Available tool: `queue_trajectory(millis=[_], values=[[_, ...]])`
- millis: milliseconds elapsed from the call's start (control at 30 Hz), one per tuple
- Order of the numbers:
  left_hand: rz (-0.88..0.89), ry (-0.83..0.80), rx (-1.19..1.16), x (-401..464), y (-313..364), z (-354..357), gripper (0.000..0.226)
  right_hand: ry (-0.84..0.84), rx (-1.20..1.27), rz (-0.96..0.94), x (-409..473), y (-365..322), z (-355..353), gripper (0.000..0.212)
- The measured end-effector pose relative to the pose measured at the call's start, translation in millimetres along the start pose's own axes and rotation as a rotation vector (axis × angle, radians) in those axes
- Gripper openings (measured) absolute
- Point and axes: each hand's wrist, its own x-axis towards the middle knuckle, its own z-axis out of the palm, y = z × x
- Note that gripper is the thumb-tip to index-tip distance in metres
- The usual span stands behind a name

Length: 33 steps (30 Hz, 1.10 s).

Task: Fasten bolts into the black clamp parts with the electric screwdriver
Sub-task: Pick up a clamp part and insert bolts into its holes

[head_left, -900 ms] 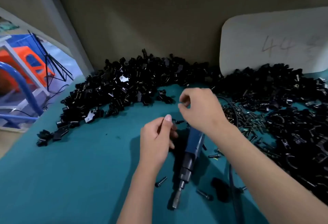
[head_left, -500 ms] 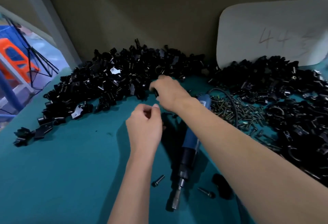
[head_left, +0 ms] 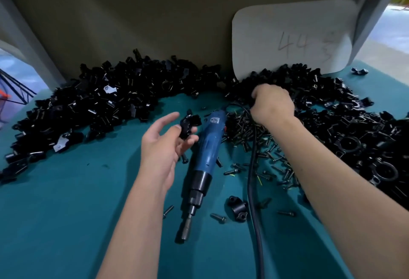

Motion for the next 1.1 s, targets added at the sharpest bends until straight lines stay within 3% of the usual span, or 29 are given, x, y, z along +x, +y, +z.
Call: queue_trajectory(millis=[133, 367, 433, 533, 600, 700, 767, 800, 867, 1033, 1100], values=[[0.004, -0.111, -0.014, -7.0, 1.5, 2.3, 0.032, -0.05, -0.157, 0.058, 0.5, 16.9, 22.0, 0.054], [0.046, -0.185, -0.016, -16.4, 0.9, 1.8, 0.038, 0.009, -0.04, 0.06, 15.1, 22.3, 17.0, 0.034], [0.068, -0.178, 0.001, -17.9, 0.0, 3.4, 0.04, 0.105, 0.055, 0.021, 11.7, 23.7, 10.5, 0.017], [0.11, -0.163, 0.016, -20.3, -1.5, 6.6, 0.028, 0.206, 0.443, -0.006, -4.9, 19.8, 2.2, 0.025], [0.136, -0.162, -0.008, -23.2, -2.9, 8.5, 0.021, 0.112, 0.8, 0.001, -27.1, 11.9, -1.9, 0.031], [0.159, -0.155, -0.046, -30.4, -5.0, 8.8, 0.01, -0.249, 1.391, 0.015, -62.4, 3.0, -2.5, 0.031], [0.185, -0.133, -0.001, -35.7, -7.8, 6.0, 0.008, -0.406, 1.575, -0.047, -76.5, 8.2, -2.9, 0.025], [0.199, -0.118, 0.018, -38.1, -9.0, 3.5, 0.003, -0.454, 1.606, -0.091, -80.7, 11.8, -2.9, 0.022], [0.211, -0.085, 0.043, -41.6, -11.6, -0.7, 0.015, -0.515, 1.63, -0.165, -85.5, 16.3, -3.0, 0.015], [0.21, -0.08, 0.049, -47.2, -13.0, -3.8, 0.029, -0.47, 1.505, -0.257, -89.8, 12.8, 2.3, 0.04], [0.189, -0.101, 0.02, -45.9, -12.5, -2.7, 0.027, -0.427, 1.483, -0.251, -89.6, 12.5, 6.5, 0.037]])
